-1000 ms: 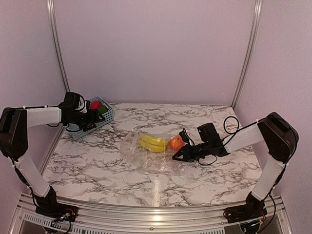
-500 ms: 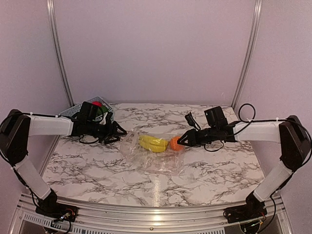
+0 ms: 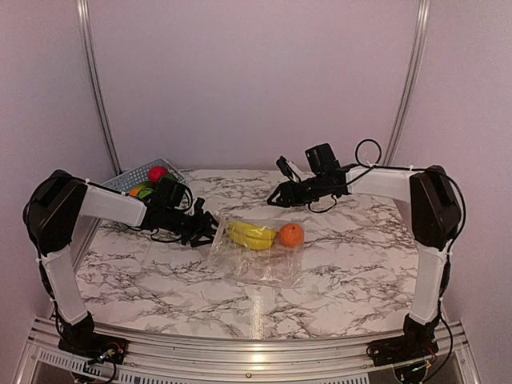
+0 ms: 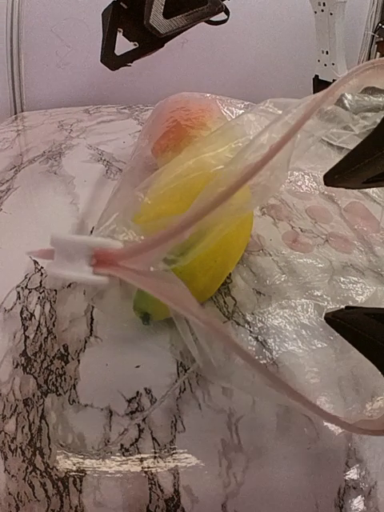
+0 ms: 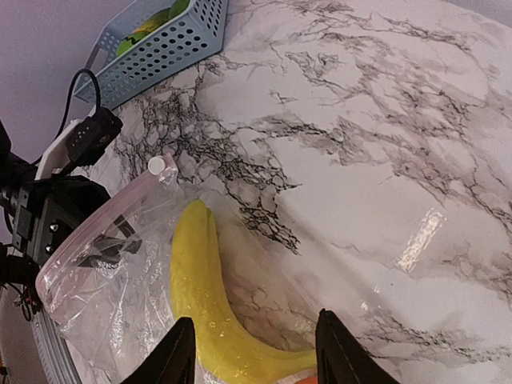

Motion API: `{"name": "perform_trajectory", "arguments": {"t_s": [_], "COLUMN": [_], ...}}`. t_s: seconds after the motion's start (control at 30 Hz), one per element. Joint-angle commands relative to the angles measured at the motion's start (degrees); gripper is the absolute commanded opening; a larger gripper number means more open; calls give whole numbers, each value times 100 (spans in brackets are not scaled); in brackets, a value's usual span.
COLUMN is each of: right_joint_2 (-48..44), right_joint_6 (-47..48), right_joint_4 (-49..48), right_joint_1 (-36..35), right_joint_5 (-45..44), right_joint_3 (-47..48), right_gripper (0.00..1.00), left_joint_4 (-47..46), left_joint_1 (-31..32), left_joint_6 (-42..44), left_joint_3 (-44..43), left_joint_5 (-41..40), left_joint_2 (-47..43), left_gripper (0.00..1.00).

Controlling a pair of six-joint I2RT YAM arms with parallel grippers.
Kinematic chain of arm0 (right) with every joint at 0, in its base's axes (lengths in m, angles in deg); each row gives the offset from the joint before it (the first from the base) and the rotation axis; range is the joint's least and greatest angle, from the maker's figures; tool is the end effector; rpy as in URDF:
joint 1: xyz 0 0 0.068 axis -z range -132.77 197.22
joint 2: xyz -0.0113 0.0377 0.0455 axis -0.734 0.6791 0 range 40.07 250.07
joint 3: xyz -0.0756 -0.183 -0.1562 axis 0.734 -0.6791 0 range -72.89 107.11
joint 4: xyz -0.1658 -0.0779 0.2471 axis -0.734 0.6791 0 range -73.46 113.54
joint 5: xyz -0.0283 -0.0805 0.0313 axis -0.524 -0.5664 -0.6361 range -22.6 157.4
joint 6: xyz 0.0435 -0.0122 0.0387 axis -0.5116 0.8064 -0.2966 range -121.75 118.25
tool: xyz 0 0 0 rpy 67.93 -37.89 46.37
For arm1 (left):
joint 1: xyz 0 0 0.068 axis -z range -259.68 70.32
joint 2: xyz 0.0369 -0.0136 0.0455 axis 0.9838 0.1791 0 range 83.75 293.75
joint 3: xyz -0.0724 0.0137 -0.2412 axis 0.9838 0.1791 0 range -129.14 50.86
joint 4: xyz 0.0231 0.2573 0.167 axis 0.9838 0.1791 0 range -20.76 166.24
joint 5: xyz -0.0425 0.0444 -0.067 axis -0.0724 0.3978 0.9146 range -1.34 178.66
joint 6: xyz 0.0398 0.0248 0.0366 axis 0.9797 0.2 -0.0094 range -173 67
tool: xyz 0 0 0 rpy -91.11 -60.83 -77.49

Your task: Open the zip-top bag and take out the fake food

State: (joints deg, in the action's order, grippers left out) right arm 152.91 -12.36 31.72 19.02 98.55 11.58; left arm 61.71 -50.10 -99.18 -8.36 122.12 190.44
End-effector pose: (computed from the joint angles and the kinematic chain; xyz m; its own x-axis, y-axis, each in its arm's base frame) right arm 0.4139 0.2476 0.1736 -0.7321 -0.2137 -0.6468 -0.6105 0.6271 0.4839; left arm 0.3510 -0.2268 0.0992 -0.9489 -0.1534 -0.2757 0.1370 0.5866 -0.7982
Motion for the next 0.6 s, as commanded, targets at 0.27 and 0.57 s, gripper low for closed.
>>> {"name": "perform_trajectory", "arguments": {"t_s": [0.27,0.57], "right_joint_2": [1344,1428], "right_joint_6": [770,843], "right_joint_4": [910,965], "right_joint_1": [-196,-358], "right_joint_5": [1061,1343], "right_joint_3": [1171,971], "right_gripper": [46,22], "left_joint_4": [-384,-483], "left_joint_1": [82,191], "left_joint_6": [-351,-414], "left_joint_3": [-521,-983], "left_joint_5": [146,190], "left_joint_2": [857,1265], "left_gripper": [56,72]}}
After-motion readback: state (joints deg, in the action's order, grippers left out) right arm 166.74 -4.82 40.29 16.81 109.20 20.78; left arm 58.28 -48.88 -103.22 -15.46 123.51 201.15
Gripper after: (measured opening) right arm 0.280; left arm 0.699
